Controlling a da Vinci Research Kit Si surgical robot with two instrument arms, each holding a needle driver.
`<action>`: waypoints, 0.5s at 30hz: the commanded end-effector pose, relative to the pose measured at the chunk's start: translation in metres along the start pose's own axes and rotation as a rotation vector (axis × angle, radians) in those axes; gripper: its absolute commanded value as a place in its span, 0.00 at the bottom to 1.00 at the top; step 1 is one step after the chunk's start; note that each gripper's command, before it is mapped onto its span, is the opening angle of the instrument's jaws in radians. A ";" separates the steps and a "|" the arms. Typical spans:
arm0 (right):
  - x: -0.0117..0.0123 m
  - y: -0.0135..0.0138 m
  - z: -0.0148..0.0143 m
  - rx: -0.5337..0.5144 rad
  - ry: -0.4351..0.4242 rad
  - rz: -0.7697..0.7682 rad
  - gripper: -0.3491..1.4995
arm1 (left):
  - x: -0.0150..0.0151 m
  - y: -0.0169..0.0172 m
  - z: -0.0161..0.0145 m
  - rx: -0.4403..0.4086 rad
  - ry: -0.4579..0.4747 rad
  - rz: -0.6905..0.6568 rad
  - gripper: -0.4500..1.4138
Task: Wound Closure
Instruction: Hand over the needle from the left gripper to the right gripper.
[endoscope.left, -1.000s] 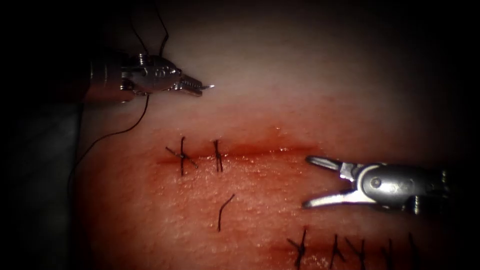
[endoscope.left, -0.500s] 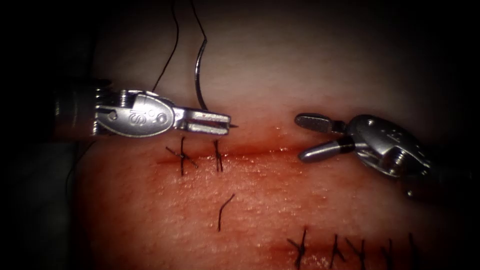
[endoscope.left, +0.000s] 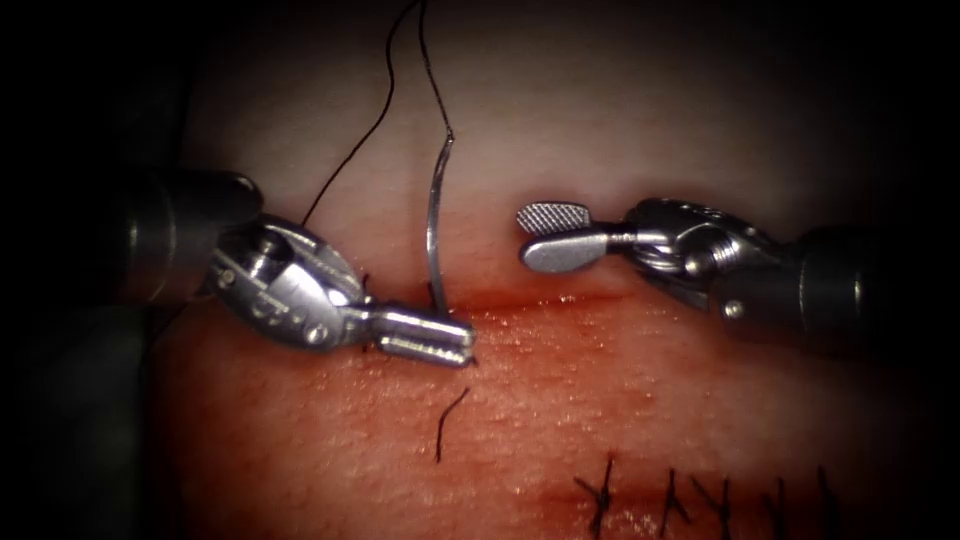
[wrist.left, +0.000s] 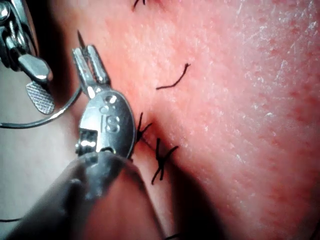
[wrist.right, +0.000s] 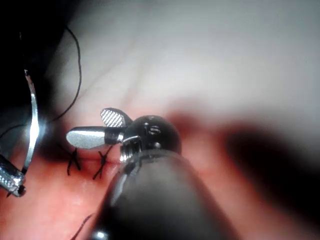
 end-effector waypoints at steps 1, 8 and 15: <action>-0.0002 0.0002 0.0013 0.022 0.015 0.019 0.89 | -0.0005 -0.0001 0.0005 0.009 0.005 0.007 0.00; -0.0012 -0.0008 0.0036 0.115 0.004 0.055 0.90 | -0.0002 0.0000 0.0008 0.011 0.063 0.021 0.00; -0.0015 -0.0013 0.0043 0.241 -0.012 0.080 0.79 | 0.0003 0.0005 0.0010 0.001 0.097 0.034 0.00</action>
